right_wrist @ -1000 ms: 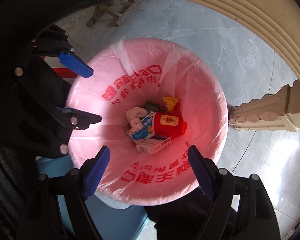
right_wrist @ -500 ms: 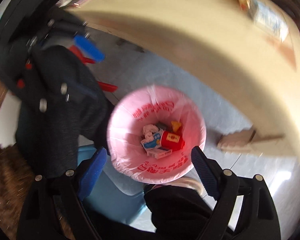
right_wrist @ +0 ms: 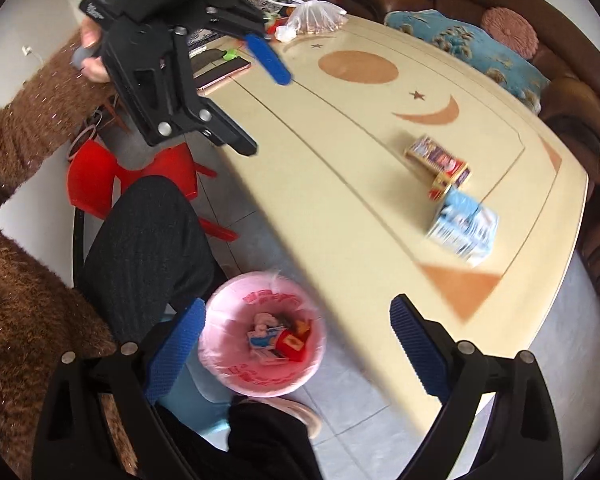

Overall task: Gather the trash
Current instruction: 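Move both open tools back over the table toward the card box and milk carton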

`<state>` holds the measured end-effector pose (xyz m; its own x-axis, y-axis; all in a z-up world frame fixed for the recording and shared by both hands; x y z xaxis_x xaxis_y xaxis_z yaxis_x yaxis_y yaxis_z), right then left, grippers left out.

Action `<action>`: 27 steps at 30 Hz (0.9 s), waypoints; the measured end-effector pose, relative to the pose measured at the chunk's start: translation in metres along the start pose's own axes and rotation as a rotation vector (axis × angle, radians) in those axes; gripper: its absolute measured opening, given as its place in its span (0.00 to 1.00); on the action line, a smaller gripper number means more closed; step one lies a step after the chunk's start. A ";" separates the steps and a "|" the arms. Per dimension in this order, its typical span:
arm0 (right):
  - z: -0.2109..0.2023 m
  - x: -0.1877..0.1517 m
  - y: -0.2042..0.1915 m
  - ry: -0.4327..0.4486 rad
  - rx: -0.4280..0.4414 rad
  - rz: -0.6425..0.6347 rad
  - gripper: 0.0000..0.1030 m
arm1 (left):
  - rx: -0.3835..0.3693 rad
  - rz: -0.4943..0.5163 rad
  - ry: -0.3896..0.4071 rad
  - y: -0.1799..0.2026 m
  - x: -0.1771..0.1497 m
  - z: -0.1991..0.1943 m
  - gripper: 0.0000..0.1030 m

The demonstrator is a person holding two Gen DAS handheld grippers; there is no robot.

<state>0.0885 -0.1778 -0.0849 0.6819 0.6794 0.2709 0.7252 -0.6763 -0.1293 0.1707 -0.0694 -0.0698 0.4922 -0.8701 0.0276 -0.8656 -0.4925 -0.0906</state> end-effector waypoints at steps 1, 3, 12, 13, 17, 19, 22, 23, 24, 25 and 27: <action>-0.001 0.005 0.005 -0.005 -0.009 -0.010 0.88 | 0.014 0.023 -0.004 -0.005 0.010 0.001 0.82; -0.003 0.016 0.020 -0.030 -0.019 -0.036 0.88 | 0.012 0.052 -0.009 -0.013 0.025 0.004 0.82; -0.001 0.058 0.087 -0.070 -0.042 -0.157 0.88 | -0.090 0.194 -0.032 -0.046 0.086 0.035 0.82; 0.000 0.062 0.092 -0.075 -0.044 -0.164 0.88 | -0.092 0.208 -0.041 -0.051 0.093 0.041 0.82; 0.007 0.076 0.114 -0.082 -0.033 -0.195 0.88 | -0.100 0.228 -0.067 -0.070 0.114 0.056 0.82; 0.010 0.079 0.121 -0.089 -0.025 -0.219 0.88 | -0.103 0.246 -0.079 -0.078 0.125 0.065 0.82; 0.021 0.082 0.130 -0.106 -0.026 -0.260 0.88 | -0.079 0.256 -0.119 -0.090 0.142 0.083 0.82; 0.026 0.083 0.133 -0.117 -0.021 -0.273 0.88 | -0.078 0.255 -0.131 -0.094 0.147 0.089 0.82; 0.030 0.084 0.135 -0.127 -0.021 -0.283 0.88 | -0.080 0.254 -0.143 -0.097 0.152 0.095 0.82; 0.036 0.084 0.138 -0.146 -0.016 -0.296 0.88 | -0.084 0.254 -0.153 -0.099 0.156 0.101 0.82; 0.044 0.085 0.141 -0.167 -0.026 -0.324 0.88 | -0.087 0.260 -0.167 -0.102 0.165 0.112 0.82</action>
<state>0.2524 -0.2026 -0.1225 0.4248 0.8953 0.1339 0.9050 -0.4238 -0.0374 0.3508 -0.1608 -0.1673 0.2552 -0.9552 -0.1495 -0.9655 -0.2600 0.0127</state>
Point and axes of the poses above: each gripper's, at about its wrist camera, not at the fingertips, and z roughly the way its jaws point, y to its right, x to its top, the point moved 5 cm from there along z, roughly the way its jaws point, and after that the axes turned 10 degrees about -y, right-handed, at the moved point
